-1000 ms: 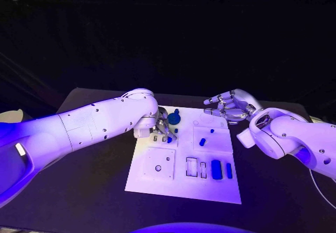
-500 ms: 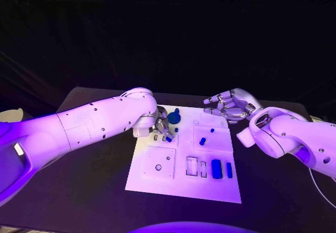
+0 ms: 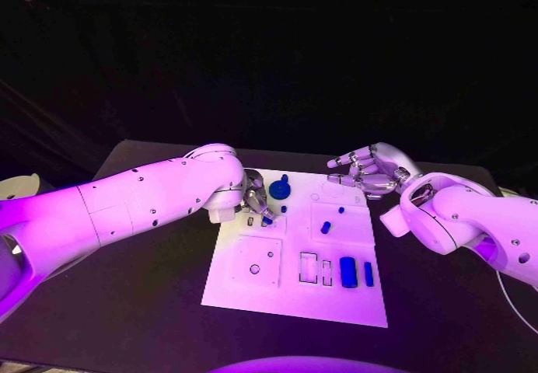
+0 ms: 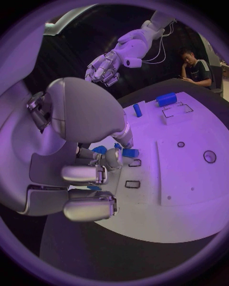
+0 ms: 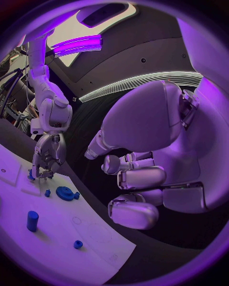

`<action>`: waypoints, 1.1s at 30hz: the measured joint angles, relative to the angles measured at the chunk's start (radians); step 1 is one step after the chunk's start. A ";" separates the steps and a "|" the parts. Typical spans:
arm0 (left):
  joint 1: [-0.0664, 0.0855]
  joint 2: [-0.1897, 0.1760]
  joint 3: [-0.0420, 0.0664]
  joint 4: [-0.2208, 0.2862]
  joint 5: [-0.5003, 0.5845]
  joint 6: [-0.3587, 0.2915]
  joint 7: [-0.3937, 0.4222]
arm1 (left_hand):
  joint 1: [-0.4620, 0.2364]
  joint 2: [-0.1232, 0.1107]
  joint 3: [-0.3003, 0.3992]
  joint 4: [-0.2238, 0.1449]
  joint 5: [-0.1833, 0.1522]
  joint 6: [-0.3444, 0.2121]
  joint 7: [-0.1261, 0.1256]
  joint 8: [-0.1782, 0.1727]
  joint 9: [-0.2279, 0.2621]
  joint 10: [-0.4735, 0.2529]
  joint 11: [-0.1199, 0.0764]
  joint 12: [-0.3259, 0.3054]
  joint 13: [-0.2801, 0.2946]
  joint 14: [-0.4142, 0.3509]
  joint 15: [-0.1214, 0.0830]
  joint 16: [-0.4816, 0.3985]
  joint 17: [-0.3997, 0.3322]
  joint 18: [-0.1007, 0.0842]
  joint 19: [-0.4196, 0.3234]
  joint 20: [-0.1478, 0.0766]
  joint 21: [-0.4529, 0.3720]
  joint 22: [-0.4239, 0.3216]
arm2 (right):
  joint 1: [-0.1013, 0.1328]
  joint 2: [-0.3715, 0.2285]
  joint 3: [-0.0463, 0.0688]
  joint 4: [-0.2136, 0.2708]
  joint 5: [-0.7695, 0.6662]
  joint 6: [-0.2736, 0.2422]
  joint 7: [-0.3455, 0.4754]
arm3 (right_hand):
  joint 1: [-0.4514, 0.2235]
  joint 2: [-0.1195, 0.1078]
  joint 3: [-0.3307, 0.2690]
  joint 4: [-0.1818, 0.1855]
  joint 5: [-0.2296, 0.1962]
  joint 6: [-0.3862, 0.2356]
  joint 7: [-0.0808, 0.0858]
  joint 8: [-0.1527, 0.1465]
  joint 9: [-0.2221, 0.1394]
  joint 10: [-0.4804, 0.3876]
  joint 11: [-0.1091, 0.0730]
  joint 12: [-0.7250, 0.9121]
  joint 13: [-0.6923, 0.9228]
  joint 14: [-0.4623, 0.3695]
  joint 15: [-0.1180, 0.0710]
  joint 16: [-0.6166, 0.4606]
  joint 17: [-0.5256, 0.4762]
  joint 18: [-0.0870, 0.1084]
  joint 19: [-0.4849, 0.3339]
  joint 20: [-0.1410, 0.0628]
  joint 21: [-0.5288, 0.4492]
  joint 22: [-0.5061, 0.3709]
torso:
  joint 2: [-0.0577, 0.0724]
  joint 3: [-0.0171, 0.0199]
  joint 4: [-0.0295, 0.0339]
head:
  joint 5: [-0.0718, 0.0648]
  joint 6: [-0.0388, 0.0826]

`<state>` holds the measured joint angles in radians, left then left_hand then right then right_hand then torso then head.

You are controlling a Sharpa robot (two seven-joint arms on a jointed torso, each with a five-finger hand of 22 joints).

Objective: Assemble the parts on the task board

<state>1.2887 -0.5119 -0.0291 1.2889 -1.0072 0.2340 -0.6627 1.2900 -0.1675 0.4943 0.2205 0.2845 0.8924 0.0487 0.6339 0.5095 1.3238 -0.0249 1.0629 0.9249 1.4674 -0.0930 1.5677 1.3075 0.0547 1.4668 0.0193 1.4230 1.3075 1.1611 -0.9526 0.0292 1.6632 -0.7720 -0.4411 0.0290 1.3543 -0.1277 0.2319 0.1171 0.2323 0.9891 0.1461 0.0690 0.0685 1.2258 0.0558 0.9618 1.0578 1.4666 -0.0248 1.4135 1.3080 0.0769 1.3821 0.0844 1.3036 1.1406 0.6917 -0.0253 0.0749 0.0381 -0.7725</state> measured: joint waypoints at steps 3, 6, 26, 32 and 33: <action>0.000 -0.018 0.000 0.018 0.006 -0.041 0.004 | 0.000 0.000 0.001 -0.001 0.000 -0.001 0.001 0.004 0.000 0.004 -0.004 0.000 0.003 0.000 0.000 0.000 0.000 0.000 0.000 0.000 0.000 0.000 | 0.000 0.000 0.000 -0.002 -0.004 0.000 0.000 | 0.000 0.000 0.000 0.000 0.000 0.000 0.000 0.000 0.000 0.000 0.000 0.000 0.000 0.000 0.000 0.000 0.000 0.000 0.000 0.000 0.000 0.000 | 0.000 0.0000 0.0005 | 0.001 0.001; 0.000 -0.032 0.001 0.034 0.011 -0.080 0.007 | -0.005 -0.005 0.007 -0.007 0.004 -0.001 0.001 0.006 0.000 0.004 -0.004 0.006 0.006 0.000 0.000 0.000 0.000 0.000 0.000 0.000 0.000 0.000 | 0.000 0.001 0.000 -0.002 -0.007 0.000 0.000 | 0.000 0.000 0.000 0.000 0.000 0.000 0.000 0.000 0.000 0.000 0.000 0.000 0.000 0.000 0.000 0.000 0.000 0.000 0.000 0.000 0.000 0.000 | 0.000 0.0000 0.0005 | 0.002 0.002; -0.045 -0.070 0.000 0.095 -0.013 -0.189 -0.019 | -0.026 -0.016 0.034 -0.023 0.005 0.001 0.000 0.014 0.000 0.014 -0.007 0.018 0.020 0.000 0.000 0.000 0.000 0.000 0.000 0.000 0.010 0.000 | 0.000 0.000 0.000 -0.003 -0.018 0.000 0.001 | 0.000 0.000 0.000 0.000 0.000 0.000 0.000 0.000 0.000 0.000 0.000 0.000 0.000 0.000 0.000 0.000 0.000 0.000 0.000 0.000 0.000 0.000 | 0.000 -0.0025 0.0008 | 0.009 -0.003; -0.049 -0.076 0.001 0.100 -0.025 -0.191 -0.026 | -0.030 -0.015 0.035 -0.024 0.004 0.001 0.000 0.014 0.001 0.014 -0.007 0.018 0.020 0.000 0.000 0.000 0.000 0.000 0.000 0.000 0.014 0.000 | 0.000 -0.001 0.000 -0.003 -0.019 0.000 0.001 | 0.000 0.000 0.000 0.000 0.000 0.000 0.000 0.000 0.000 0.000 0.000 0.000 -0.002 0.000 0.000 0.000 0.000 0.000 0.000 0.000 0.000 0.000 | 0.000 -0.0027 0.0009 | 0.011 -0.004; -0.049 -0.077 0.001 0.101 -0.026 -0.191 -0.027 | -0.035 -0.016 0.040 -0.029 0.004 0.001 0.000 0.014 0.001 0.014 -0.007 0.018 0.020 0.000 0.000 0.000 0.000 0.000 0.000 0.000 0.014 0.000 | 0.000 -0.001 0.000 -0.003 -0.020 0.000 0.001 | 0.000 0.000 0.000 0.000 0.000 0.000 0.000 0.000 0.000 0.000 0.000 0.000 -0.002 0.000 0.000 0.000 0.000 0.000 0.000 0.000 0.000 0.000 | 0.000 -0.0027 0.0008 | 0.012 -0.004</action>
<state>1.2397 -0.5892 -0.0286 1.3901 -1.0334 0.0431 -0.6897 1.2552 -0.1835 0.5343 0.1915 0.2888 0.8937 0.0483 0.6475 0.5101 1.3383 -0.0322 1.0804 0.9445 1.4674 -0.0930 1.5677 1.3073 0.0547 1.4667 0.0193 1.4368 1.3073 1.1606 -0.9537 0.0288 1.6602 -0.7915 -0.4408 0.0302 1.3543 -0.1277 0.2319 0.1171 0.2323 0.9891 0.1461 0.0690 0.0685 1.2259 0.0559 0.9619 1.0554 1.4666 -0.0248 1.4135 1.3077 0.0769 1.3821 0.0844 1.3034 1.1407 0.6920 -0.0280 0.0756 0.0500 -0.7766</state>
